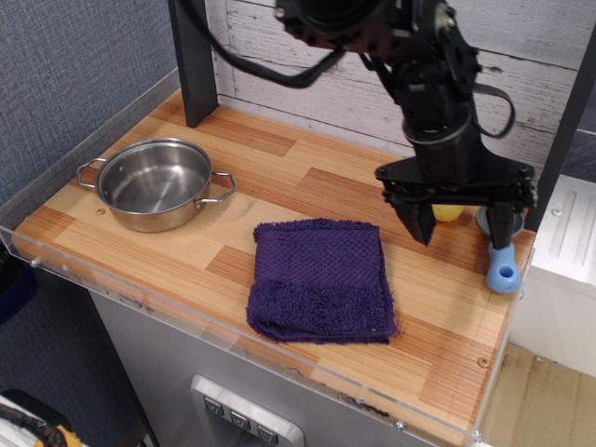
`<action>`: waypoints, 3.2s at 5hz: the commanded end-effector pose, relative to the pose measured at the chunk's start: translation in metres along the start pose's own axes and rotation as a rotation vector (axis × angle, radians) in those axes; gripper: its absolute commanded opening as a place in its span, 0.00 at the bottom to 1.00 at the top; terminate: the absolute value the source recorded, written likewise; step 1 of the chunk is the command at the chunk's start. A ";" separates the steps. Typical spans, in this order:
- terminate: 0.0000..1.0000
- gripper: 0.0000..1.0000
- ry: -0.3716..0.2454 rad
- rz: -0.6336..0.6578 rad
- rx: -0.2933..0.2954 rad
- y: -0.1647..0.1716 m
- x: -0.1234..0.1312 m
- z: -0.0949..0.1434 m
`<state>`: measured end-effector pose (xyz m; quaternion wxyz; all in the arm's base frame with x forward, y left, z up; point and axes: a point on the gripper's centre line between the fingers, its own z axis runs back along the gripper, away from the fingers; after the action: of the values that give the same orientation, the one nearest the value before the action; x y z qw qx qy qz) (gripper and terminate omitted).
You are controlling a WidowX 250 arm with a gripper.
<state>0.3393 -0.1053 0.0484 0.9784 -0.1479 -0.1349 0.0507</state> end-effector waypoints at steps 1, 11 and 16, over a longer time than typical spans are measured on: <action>0.00 1.00 0.014 -0.030 -0.004 -0.014 0.014 -0.021; 0.00 0.00 -0.065 -0.155 0.028 -0.066 0.031 0.048; 0.00 0.00 -0.153 0.196 0.120 0.036 -0.020 0.139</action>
<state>0.2799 -0.0288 0.1489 0.9658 -0.0940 -0.1680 0.1734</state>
